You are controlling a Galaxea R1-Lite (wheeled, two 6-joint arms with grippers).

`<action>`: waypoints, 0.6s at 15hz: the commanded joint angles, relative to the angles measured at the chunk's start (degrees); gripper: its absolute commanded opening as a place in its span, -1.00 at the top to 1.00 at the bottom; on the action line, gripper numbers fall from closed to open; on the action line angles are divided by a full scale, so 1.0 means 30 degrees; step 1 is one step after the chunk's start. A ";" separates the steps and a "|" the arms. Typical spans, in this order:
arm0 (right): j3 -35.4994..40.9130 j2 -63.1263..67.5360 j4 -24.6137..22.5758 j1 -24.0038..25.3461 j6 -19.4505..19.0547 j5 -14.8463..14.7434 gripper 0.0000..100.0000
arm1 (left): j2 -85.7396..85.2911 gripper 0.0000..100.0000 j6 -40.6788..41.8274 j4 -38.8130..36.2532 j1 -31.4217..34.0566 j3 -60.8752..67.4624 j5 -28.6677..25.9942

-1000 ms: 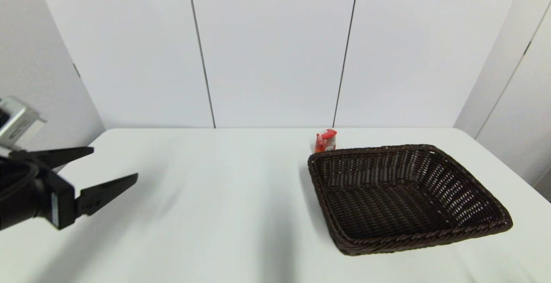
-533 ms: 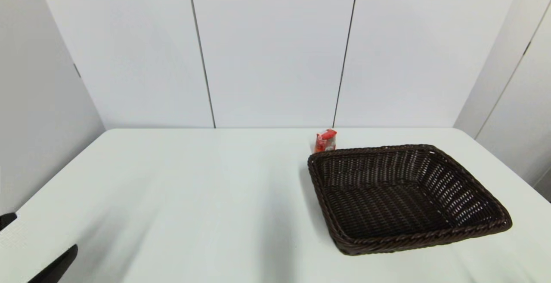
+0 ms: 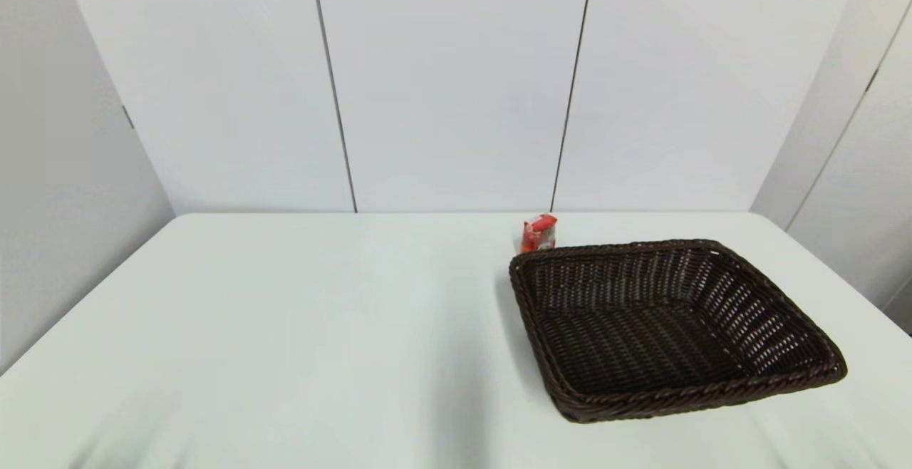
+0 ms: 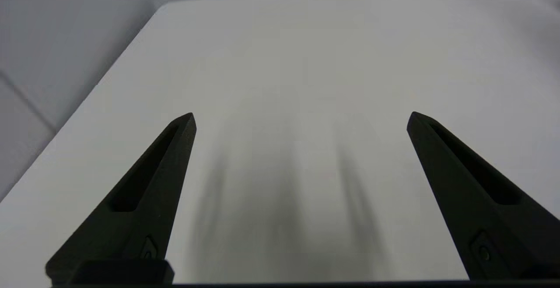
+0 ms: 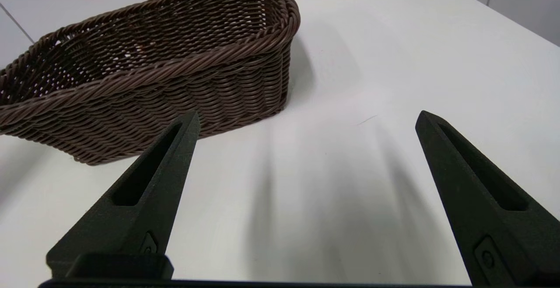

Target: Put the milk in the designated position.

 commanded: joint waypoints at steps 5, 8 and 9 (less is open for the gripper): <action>0.0000 0.0029 0.0008 -0.0014 0.0032 -0.0013 -1.00 | -0.1044 -1.00 -0.2473 -0.0086 -0.0066 0.0219 0.0417; 0.0000 0.0029 0.0008 0.0015 0.0032 0.0016 -1.00 | -0.1044 -1.00 -0.2473 -0.0057 -0.0096 0.0219 0.0417; 0.0000 0.0029 0.0008 -0.0014 0.0032 0.0016 -1.00 | -0.1044 -1.00 -0.2473 -0.0057 -0.0066 0.0219 0.0417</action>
